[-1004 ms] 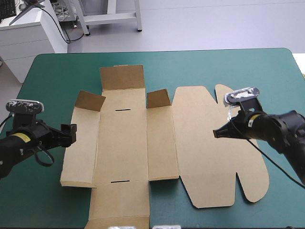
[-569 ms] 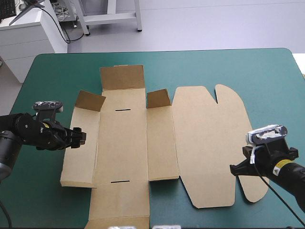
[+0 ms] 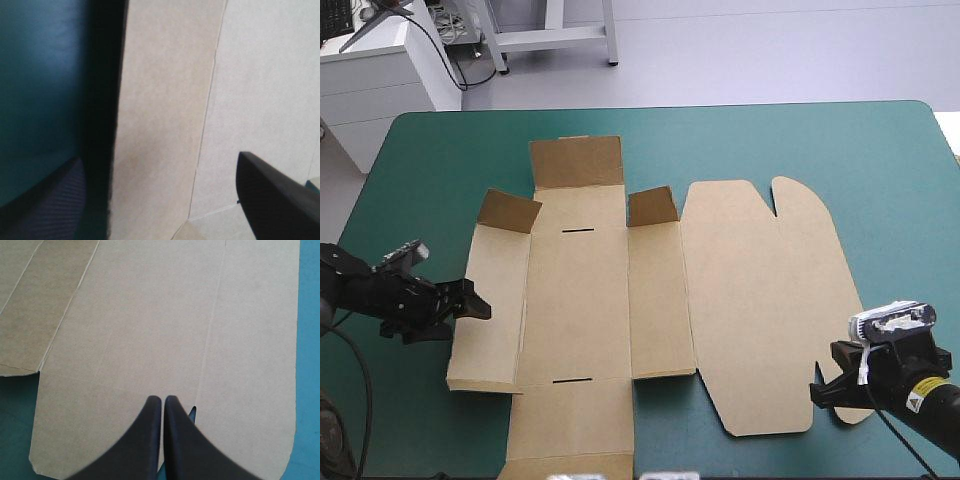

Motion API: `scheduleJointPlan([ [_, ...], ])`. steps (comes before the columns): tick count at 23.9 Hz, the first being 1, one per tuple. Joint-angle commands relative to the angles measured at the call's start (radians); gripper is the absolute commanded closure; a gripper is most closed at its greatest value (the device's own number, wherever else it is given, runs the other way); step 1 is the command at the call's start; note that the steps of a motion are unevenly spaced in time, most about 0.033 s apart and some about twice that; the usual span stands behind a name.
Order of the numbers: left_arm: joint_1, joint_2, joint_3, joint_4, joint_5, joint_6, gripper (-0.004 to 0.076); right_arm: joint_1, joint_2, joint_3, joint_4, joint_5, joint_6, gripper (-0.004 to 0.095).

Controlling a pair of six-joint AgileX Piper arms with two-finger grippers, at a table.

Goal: Fold the box

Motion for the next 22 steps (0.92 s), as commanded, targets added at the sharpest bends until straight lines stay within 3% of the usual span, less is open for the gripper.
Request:
scheduleJointPlan([
  [1,-0.048,0.005,-0.005,-0.062,0.032,0.026,0.0146,-0.007,0.002,-0.023,0.007,-0.053,-0.007,0.0908],
  [8,-0.121,0.009,0.078,-0.164,0.006,0.030,0.0172,-0.007,0.002,-0.023,0.007,-0.069,-0.017,0.0908],
  [9,-0.123,0.009,0.078,-0.159,0.004,0.030,0.0222,-0.007,0.002,-0.023,0.007,-0.069,-0.017,0.0908],
  [15,-0.123,0.009,0.078,-0.159,-0.011,0.028,0.0724,-0.007,0.002,-0.023,0.007,-0.069,-0.017,0.0908],
  [22,-0.123,0.009,0.055,-0.144,-0.011,0.030,0.0732,-0.007,0.002,-0.023,0.007,-0.068,-0.026,0.0908],
])
